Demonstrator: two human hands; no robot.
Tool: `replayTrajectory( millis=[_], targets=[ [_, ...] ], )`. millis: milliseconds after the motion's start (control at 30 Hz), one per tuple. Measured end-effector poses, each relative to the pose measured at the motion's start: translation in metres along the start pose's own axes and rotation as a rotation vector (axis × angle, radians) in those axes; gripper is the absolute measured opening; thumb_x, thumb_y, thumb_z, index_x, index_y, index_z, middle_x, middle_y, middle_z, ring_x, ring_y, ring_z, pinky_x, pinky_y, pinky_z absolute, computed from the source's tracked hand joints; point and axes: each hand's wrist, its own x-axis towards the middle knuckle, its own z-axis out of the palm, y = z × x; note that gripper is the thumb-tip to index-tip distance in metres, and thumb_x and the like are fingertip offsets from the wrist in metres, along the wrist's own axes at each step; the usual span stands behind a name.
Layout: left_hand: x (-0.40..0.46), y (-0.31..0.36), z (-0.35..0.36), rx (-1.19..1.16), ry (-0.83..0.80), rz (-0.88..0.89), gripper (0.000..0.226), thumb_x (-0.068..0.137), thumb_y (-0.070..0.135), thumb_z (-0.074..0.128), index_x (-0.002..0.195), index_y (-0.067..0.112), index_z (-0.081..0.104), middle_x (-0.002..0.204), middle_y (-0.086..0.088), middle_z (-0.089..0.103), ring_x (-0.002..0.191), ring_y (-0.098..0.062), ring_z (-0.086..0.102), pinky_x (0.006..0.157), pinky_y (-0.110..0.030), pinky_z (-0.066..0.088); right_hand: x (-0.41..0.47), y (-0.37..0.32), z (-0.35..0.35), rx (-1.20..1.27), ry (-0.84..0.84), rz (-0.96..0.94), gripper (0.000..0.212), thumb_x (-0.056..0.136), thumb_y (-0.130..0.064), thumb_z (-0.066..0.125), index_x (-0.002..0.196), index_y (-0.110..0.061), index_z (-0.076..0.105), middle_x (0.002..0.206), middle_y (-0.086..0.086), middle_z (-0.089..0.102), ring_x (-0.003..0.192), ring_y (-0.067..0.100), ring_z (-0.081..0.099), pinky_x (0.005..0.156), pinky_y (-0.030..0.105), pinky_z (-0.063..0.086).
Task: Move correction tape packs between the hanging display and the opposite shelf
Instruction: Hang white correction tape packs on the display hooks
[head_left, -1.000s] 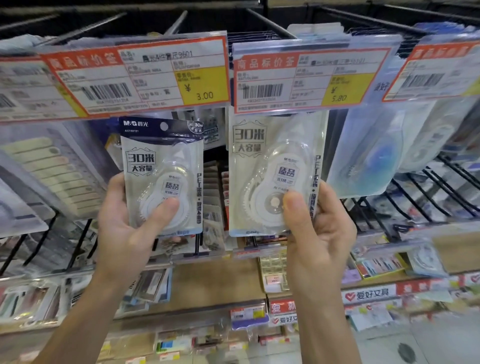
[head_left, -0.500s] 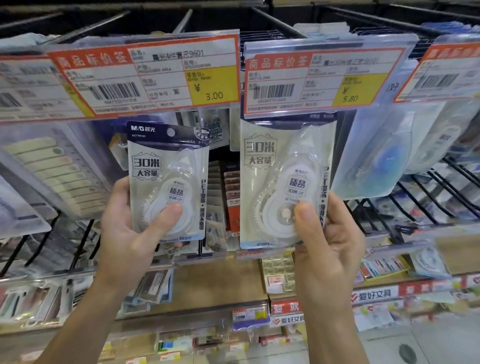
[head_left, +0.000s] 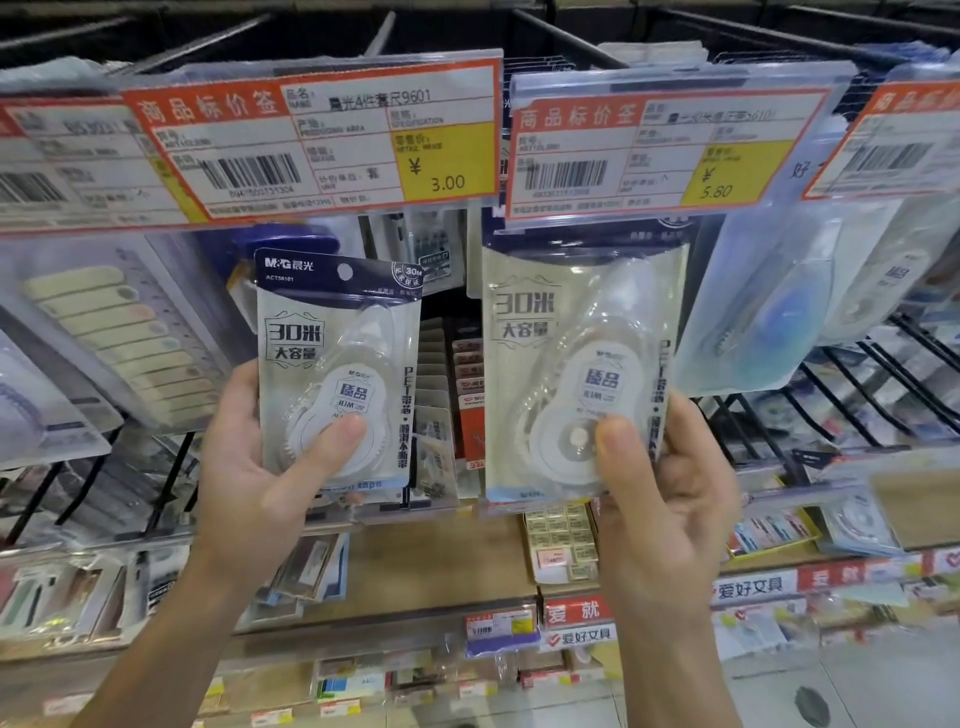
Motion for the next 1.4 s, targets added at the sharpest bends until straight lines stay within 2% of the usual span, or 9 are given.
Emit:
replayTrajectory(
  millis=[200,333,433,600,833,1067,1200,1333,1400],
  targets=[
    [0.001,-0.001,0.000,-0.032,0.002,-0.024,0.044,0.083,0.009,0.074,0.116,0.029,0.052,0.103,0.007,0.075,0.093,-0.015,0.074,0.066,-0.025,0.061,0.007,-0.015,0.006,-0.014,-0.011,-0.029,0.020,0.090,-0.017,0.062,0.109,-0.014,0.069,0.092,-0.005,0.074,0.083,0.011,0.069,0.072,0.021,0.055],
    [0.002,0.000,0.002,-0.026,-0.008,-0.026,0.047,0.077,0.020,0.073,0.117,0.031,0.052,0.107,0.006,0.074,0.098,-0.016,0.073,0.074,-0.025,0.061,0.014,-0.020,0.015,-0.055,-0.010,-0.023,0.010,0.094,-0.017,0.068,0.103,-0.013,0.069,0.085,-0.009,0.073,0.076,0.006,0.068,0.069,0.018,0.053],
    [0.001,0.000,0.003,-0.021,-0.019,-0.023,0.048,0.075,0.023,0.073,0.117,0.030,0.052,0.106,0.005,0.074,0.096,-0.015,0.073,0.073,-0.026,0.061,0.018,-0.026,0.021,-0.056,0.017,-0.008,0.018,0.090,-0.020,0.065,0.103,-0.008,0.069,0.086,-0.007,0.073,0.078,0.009,0.068,0.071,0.021,0.053],
    [-0.001,-0.002,0.004,-0.018,-0.015,-0.026,0.045,0.083,0.011,0.076,0.117,0.027,0.052,0.105,0.007,0.074,0.095,-0.013,0.073,0.071,-0.023,0.060,0.018,-0.036,0.023,-0.124,0.028,0.018,0.020,0.090,-0.022,0.066,0.105,-0.010,0.072,0.092,0.001,0.077,0.084,0.015,0.072,0.075,0.025,0.055],
    [-0.006,-0.003,0.009,-0.018,-0.019,-0.030,0.047,0.076,0.008,0.067,0.116,0.027,0.053,0.102,0.009,0.075,0.090,-0.011,0.074,0.068,-0.020,0.060,0.005,-0.050,0.016,-0.089,0.064,0.115,0.018,0.085,-0.025,0.069,0.099,-0.016,0.078,0.092,0.005,0.078,0.085,0.021,0.074,0.075,0.029,0.056],
    [-0.003,-0.006,0.010,-0.027,-0.027,0.002,0.045,0.083,0.007,0.073,0.114,0.034,0.056,0.103,0.009,0.075,0.092,-0.011,0.074,0.071,-0.023,0.061,0.000,-0.048,0.023,-0.141,0.020,0.124,0.018,0.086,-0.026,0.071,0.099,-0.015,0.077,0.091,0.003,0.078,0.083,0.017,0.074,0.072,0.022,0.055],
    [-0.001,-0.002,0.006,-0.084,-0.010,0.014,0.041,0.076,0.023,0.073,0.112,0.040,0.060,0.105,0.007,0.074,0.095,-0.013,0.074,0.073,-0.025,0.061,0.002,-0.048,0.013,-0.136,0.054,0.131,0.022,0.086,-0.026,0.076,0.105,-0.015,0.076,0.097,0.004,0.078,0.092,0.022,0.074,0.080,0.031,0.057],
    [-0.001,-0.006,0.004,-0.057,-0.006,0.027,0.046,0.084,0.006,0.071,0.109,0.043,0.061,0.103,0.009,0.075,0.094,-0.012,0.073,0.074,-0.025,0.061,0.000,-0.045,0.008,-0.151,0.115,0.194,0.058,0.074,-0.042,0.079,0.120,-0.008,0.069,0.107,0.006,0.077,0.106,0.027,0.071,0.100,0.050,0.051],
    [-0.002,-0.008,0.004,-0.052,-0.003,0.014,0.044,0.081,0.004,0.067,0.111,0.035,0.058,0.100,0.010,0.075,0.092,-0.010,0.074,0.072,-0.022,0.060,0.001,-0.043,0.007,-0.150,0.085,0.176,0.044,0.078,-0.039,0.076,0.112,-0.011,0.074,0.102,0.007,0.077,0.100,0.029,0.072,0.095,0.050,0.053]
  ],
)
